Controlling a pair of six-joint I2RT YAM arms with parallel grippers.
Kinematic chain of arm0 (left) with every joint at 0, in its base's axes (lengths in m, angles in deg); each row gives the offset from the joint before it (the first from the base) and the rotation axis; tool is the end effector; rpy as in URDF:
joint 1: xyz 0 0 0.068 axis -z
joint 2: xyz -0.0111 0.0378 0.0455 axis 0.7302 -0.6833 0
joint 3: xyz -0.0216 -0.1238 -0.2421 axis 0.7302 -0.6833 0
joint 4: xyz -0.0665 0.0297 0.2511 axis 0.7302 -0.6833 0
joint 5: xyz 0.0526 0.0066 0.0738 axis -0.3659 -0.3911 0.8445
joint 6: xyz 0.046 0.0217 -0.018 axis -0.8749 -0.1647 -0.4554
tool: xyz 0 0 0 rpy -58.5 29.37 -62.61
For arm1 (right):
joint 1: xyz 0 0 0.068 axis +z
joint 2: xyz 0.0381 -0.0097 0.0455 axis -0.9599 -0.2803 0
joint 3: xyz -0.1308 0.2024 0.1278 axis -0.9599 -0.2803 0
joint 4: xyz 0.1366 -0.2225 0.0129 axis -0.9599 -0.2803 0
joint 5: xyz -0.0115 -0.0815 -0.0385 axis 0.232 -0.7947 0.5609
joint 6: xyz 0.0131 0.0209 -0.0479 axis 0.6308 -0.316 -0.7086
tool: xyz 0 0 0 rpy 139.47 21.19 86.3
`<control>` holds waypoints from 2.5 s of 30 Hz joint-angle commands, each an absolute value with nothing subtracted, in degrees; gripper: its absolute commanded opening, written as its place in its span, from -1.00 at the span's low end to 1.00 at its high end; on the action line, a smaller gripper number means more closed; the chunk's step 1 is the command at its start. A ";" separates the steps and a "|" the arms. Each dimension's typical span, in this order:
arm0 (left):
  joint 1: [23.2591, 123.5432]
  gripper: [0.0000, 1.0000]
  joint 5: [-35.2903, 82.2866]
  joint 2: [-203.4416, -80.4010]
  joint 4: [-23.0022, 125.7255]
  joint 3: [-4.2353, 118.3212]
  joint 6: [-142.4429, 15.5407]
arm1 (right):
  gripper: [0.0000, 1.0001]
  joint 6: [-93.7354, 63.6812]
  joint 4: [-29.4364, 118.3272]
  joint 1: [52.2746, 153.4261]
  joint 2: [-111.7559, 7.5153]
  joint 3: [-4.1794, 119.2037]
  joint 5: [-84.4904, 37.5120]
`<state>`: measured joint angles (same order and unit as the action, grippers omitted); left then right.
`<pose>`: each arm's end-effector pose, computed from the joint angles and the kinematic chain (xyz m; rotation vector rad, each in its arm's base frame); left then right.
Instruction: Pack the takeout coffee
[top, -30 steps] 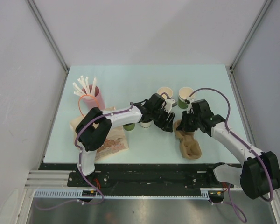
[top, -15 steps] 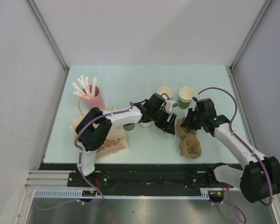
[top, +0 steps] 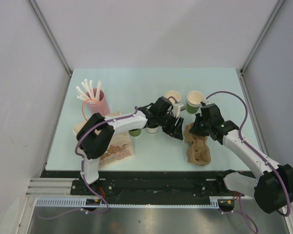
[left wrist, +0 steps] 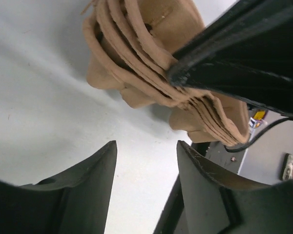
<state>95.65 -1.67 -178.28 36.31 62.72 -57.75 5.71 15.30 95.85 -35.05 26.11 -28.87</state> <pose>0.2658 -0.3328 0.1961 0.9865 2.3815 -1.1956 0.2091 0.0865 0.2411 0.0995 2.4806 0.4288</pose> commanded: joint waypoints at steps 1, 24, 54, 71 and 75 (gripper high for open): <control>96.03 0.13 -4.54 -170.85 37.57 61.69 -55.43 | -1.00 8.48 13.84 97.36 -34.41 30.22 -35.61; 110.97 0.23 -3.31 -155.46 38.35 50.89 -97.87 | -1.00 11.64 17.26 97.98 -39.24 30.48 -34.82; 119.68 0.22 13.65 -164.95 47.33 49.91 -115.54 | -1.00 13.75 16.12 102.90 -42.41 33.47 -39.39; 119.68 -0.53 17.61 -167.15 44.16 50.36 -121.17 | -1.00 13.32 15.69 103.78 -41.53 34.17 -38.95; 119.68 -0.93 17.70 -165.84 44.25 49.65 -122.32 | -1.00 13.32 15.07 103.70 -40.56 34.17 -39.13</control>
<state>120.07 16.60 -167.66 44.68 49.69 -120.72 13.88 16.11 103.83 -42.28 31.50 -37.89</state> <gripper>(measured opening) 0.120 0.075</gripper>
